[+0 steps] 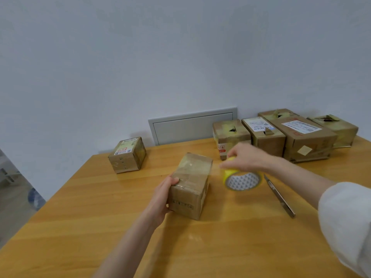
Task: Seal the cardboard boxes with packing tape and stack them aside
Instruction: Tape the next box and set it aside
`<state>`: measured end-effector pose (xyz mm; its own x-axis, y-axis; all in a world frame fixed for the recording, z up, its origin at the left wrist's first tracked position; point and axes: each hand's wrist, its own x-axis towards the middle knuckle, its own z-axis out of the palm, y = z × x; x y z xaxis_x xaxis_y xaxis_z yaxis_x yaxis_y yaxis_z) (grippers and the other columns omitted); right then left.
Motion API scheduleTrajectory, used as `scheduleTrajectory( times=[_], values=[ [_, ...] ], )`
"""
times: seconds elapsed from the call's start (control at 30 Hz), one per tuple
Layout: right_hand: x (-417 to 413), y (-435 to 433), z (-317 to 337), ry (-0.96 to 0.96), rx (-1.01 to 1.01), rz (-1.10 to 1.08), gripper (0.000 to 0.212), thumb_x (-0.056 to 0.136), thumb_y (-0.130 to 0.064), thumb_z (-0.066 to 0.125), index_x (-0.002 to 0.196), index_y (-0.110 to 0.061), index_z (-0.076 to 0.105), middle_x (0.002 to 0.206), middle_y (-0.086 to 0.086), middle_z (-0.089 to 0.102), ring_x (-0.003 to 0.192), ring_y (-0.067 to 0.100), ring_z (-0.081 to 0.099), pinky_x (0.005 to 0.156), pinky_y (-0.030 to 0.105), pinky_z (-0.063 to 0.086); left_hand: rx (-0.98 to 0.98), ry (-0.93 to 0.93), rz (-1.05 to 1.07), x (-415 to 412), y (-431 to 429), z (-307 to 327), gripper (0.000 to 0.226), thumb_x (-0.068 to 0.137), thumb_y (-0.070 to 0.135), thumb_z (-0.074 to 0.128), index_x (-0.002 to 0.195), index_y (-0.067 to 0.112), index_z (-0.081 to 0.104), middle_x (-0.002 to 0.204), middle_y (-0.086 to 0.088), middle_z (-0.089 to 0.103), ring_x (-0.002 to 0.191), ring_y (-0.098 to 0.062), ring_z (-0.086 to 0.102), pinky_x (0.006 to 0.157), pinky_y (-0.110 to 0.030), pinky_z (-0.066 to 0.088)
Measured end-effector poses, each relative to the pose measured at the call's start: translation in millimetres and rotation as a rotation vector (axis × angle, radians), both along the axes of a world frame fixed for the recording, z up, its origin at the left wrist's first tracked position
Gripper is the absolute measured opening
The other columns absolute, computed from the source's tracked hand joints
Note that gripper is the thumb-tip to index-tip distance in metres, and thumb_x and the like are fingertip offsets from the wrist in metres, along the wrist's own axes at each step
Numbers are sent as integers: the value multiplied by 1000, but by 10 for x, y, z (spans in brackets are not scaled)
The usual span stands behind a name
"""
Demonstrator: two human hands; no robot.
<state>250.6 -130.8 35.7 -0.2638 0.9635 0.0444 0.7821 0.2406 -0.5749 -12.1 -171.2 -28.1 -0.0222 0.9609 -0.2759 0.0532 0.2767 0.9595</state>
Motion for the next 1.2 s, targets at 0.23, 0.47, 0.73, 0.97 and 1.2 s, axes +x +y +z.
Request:
scheduleTrajectory(
  times=[0.23, 0.47, 0.73, 0.97, 1.2],
  values=[
    [-96, -14, -309, 72, -21, -72, 52, 71, -65, 65, 54, -21, 42, 48, -13, 34, 47, 10, 35, 55, 28, 31, -13, -26, -10, -29, -20, -23, 22, 88, 45, 52, 98, 36, 68, 103, 1, 72, 103, -23, 62, 87, -44, 52],
    [-300, -65, -441, -96, -61, -166, 58, 64, -82, 58, 65, -23, 55, 60, -10, 51, 52, 10, 46, 51, 26, 37, 26, 117, -92, -51, -70, 66, 25, 92, 45, 49, 110, 35, 63, 120, -2, 63, 105, -21, 57, 88, -40, 51],
    [-411, -55, -409, -155, -65, -148, 72, 68, -80, 58, 103, -17, 67, 105, 0, 70, 91, 14, 65, 72, 30, 52, 554, 1439, -397, 267, 49, 374, 91, 88, 71, 24, 153, 12, -3, 160, -6, -7, 148, -18, -7, 120, -37, -1],
    [-446, -46, -393, -158, -75, -166, 77, 69, -78, 59, 114, -16, 64, 115, 0, 68, 101, 17, 63, 79, 33, 51, 552, 1586, -601, 286, 108, 331, 70, 95, 54, 26, 152, 29, -5, 160, 3, -11, 147, -17, -10, 118, -44, -4],
    [-575, -45, -398, -176, -46, -195, 74, 72, -79, 55, 111, -18, 66, 105, -2, 70, 85, 13, 62, 55, 24, 38, 429, 1493, -659, 196, 160, 361, 67, 97, 51, 29, 150, 39, -9, 160, 4, -15, 147, -19, -13, 117, -49, 0]
  ],
)
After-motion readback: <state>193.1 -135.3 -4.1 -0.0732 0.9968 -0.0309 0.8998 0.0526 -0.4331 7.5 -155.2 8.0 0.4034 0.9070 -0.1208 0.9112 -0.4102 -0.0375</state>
